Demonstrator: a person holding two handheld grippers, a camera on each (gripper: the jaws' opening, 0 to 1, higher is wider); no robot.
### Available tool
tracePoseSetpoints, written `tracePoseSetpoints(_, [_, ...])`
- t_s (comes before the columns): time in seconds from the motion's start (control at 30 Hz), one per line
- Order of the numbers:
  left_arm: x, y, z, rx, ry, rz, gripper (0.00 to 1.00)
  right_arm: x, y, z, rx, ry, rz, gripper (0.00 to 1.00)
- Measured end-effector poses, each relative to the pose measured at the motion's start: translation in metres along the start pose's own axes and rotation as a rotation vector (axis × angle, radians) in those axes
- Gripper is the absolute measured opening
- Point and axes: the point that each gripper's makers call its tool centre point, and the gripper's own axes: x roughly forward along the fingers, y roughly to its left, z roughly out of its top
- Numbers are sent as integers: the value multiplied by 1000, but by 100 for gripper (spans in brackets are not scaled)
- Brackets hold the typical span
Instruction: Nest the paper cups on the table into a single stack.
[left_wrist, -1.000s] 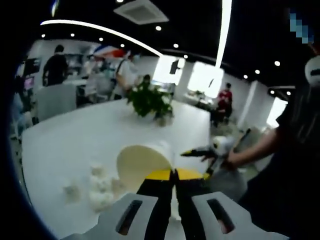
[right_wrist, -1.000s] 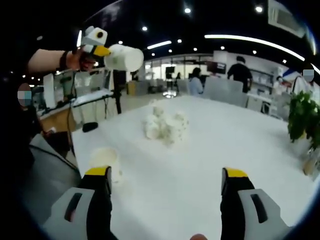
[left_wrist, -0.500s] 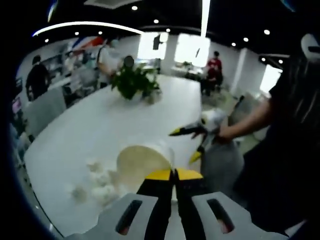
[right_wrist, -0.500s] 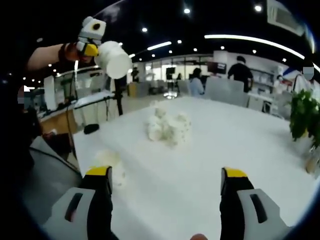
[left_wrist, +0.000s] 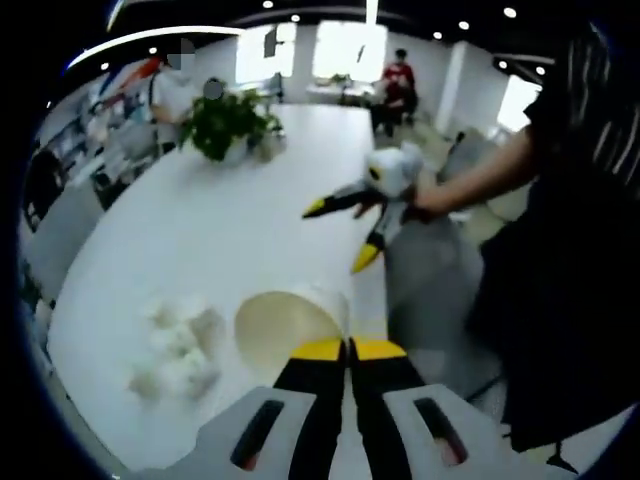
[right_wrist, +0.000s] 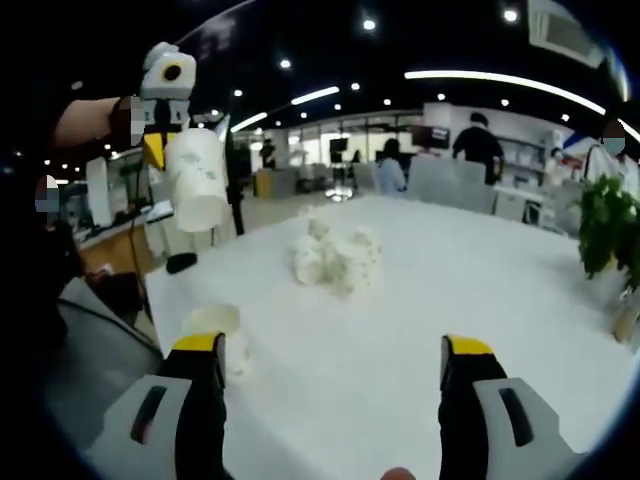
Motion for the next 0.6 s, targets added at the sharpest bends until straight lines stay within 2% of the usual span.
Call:
tracePoseSetpoints(0.2, [12,-9,0,36,6,-25,0,2,1,-1,0,-2,3,86])
tracePoseSetpoints(0.3, [20,-7,-9,108,59,-16,0,2,3,-2,2,-1,8,86])
tracePoseSetpoints(0.47, [35,-15,-15,158,95,-45,0,3,3,-2,4,0,13,86])
tracePoseSetpoints(0.6, [45,-19,-24,194,149,-73,0,3,3,-3,11,-2,12,86])
